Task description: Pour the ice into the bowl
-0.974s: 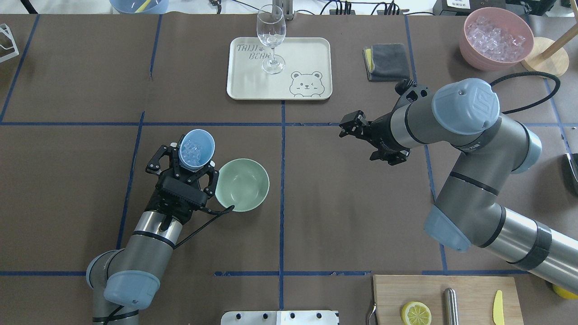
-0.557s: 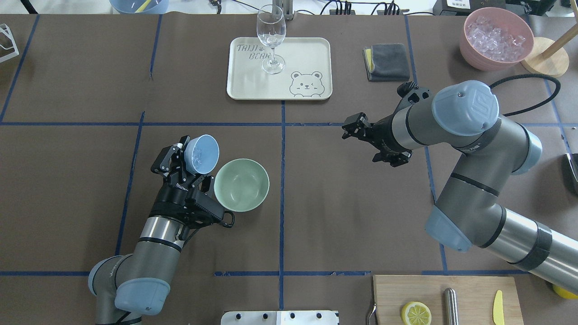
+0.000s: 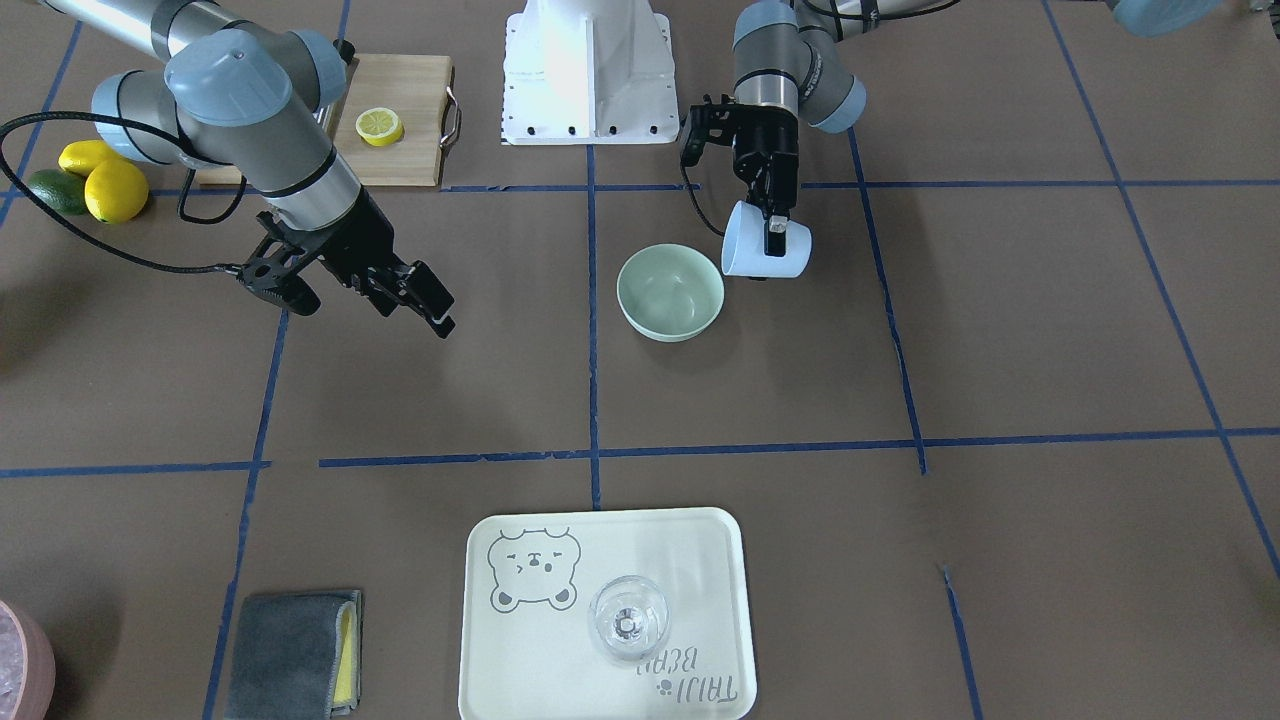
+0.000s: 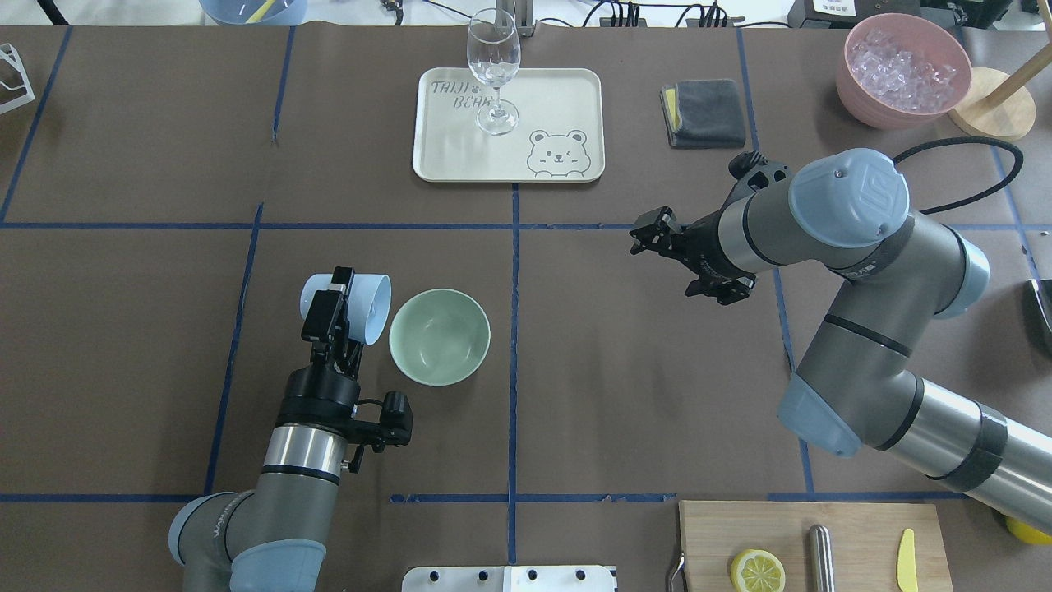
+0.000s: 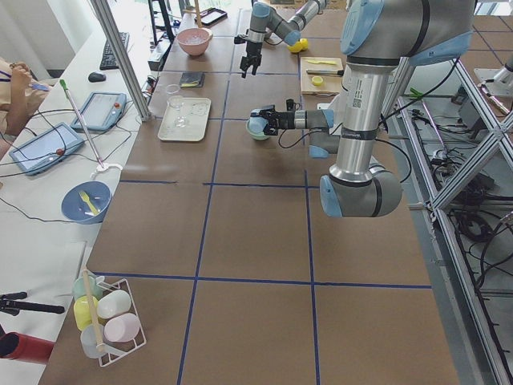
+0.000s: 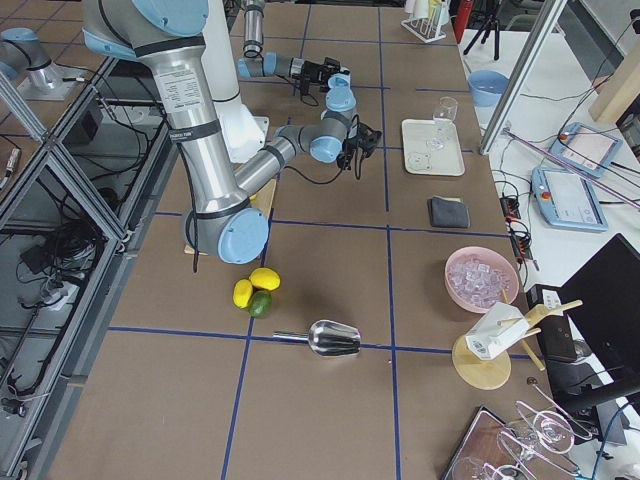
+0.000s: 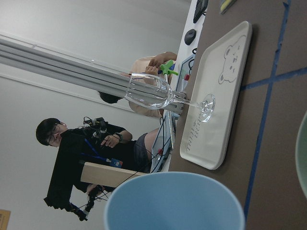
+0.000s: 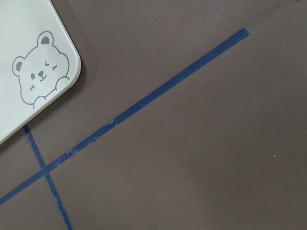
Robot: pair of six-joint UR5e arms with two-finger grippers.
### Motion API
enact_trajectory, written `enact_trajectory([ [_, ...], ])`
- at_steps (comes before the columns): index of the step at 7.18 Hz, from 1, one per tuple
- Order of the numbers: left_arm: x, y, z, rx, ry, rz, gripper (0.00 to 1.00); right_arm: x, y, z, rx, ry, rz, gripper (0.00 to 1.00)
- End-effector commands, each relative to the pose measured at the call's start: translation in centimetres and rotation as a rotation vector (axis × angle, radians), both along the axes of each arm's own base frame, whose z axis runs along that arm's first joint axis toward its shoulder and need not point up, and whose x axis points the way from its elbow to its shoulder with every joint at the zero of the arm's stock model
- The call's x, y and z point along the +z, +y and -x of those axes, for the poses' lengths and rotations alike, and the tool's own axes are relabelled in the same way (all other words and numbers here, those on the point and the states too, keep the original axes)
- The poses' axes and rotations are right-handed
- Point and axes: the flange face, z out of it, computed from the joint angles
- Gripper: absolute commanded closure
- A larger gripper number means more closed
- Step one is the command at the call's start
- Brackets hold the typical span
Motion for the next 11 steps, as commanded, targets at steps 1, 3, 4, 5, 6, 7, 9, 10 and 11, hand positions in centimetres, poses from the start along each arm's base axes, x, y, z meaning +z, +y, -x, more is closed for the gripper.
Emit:
enact_trajectory([
  [1, -2.0, 0.2, -0.7, -0.040, -0.250, -0.037, 1.00, 0.8, 0.0, -0.2, 0.001, 0.012, 0.007, 0.00],
  [3, -1.9, 0.1, -0.3, -0.083, -0.459, -0.057, 1.00, 0.9, -0.1, -0.3, 0.003, 0.013, 0.008, 0.00],
  [4, -1.7, 0.2, -0.3, -0.095, -0.466, -0.057, 1.00, 0.9, -0.1, -0.4, 0.003, 0.012, 0.007, 0.00],
  [5, -1.1, 0.3, -0.7, -0.094, -0.488, -0.057, 1.00, 0.9, -0.1, -0.3, 0.003, 0.013, 0.008, 0.00],
  [6, -1.1, 0.2, -0.5, -0.116, -0.490, -0.057, 1.00, 1.0, -0.1, -0.4, 0.003, 0.013, 0.008, 0.00],
  [7, -1.1, 0.2, -0.5, -0.116, -0.489, -0.057, 1.00, 1.0, -0.1, -0.4, 0.003, 0.014, 0.010, 0.00],
  [9, -1.7, 0.2, 0.4, -0.123, -0.402, -0.057, 1.00, 1.1, -0.3, -0.7, 0.009, 0.015, 0.010, 0.00],
  [10, -1.8, -0.1, 1.2, -0.124, -0.336, -0.057, 1.00, 1.4, -0.2, -0.8, 0.007, 0.020, 0.010, 0.00],
  [11, -1.8, 0.1, 2.3, -0.124, -0.209, -0.060, 1.00, 2.1, -0.4, -1.3, 0.014, 0.027, 0.015, 0.00],
])
